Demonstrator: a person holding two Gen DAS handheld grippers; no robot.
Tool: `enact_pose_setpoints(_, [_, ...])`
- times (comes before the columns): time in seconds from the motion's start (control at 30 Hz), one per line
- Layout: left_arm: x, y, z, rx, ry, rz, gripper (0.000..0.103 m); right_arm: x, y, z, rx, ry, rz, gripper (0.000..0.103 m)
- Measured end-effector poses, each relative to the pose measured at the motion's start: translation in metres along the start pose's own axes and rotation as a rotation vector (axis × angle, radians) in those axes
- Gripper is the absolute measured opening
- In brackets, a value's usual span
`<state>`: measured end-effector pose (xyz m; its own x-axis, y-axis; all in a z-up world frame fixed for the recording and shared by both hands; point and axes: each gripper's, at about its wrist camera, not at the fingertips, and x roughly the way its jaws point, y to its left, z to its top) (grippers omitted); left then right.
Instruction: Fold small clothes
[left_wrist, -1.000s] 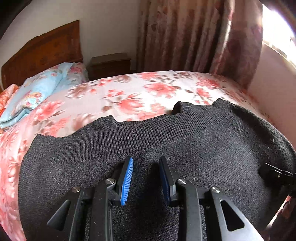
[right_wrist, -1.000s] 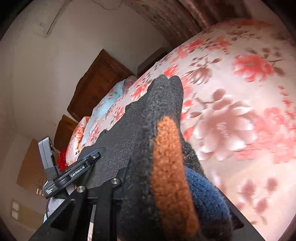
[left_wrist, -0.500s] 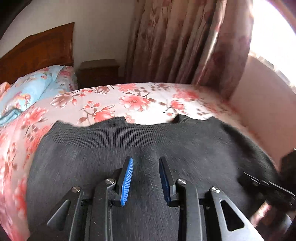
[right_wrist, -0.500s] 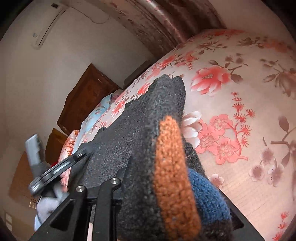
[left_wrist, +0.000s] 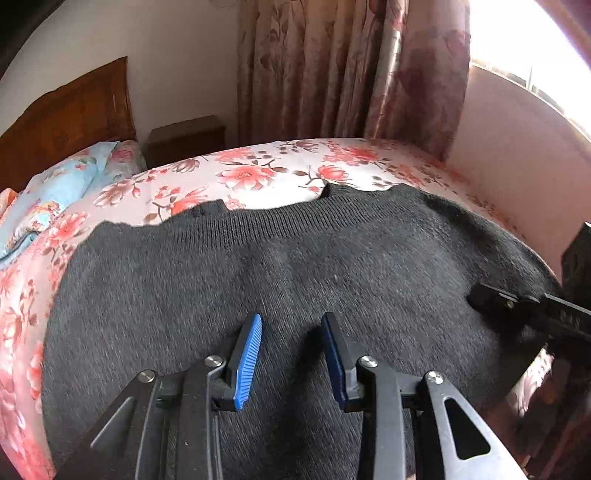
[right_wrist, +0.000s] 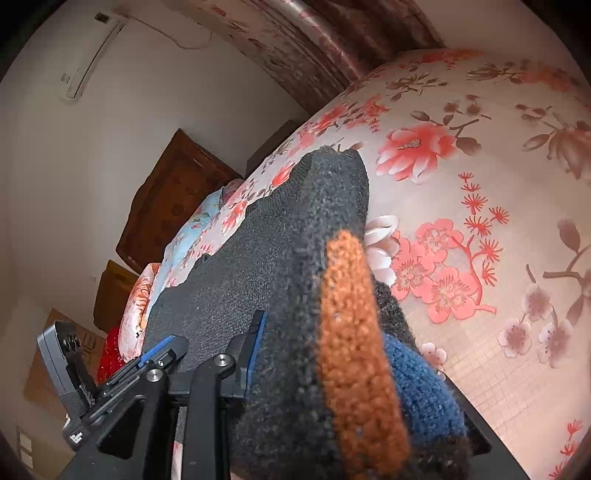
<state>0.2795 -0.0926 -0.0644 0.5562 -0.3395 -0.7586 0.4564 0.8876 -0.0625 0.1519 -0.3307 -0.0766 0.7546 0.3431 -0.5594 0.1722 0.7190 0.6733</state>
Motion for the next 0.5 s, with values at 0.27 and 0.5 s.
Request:
enact_pose_setpoints(0.27, [0.063,0.008,0.056,-0.007,0.086,0.081,0.035,-0.002,0.005,-0.003,-0.013,-0.004,-0.015,0.012])
enact_pose_setpoints(0.5, [0.057,0.014,0.053,-0.033,0.060,0.055,0.035,0.000,0.006,-0.003,-0.018,-0.001,-0.005,0.096])
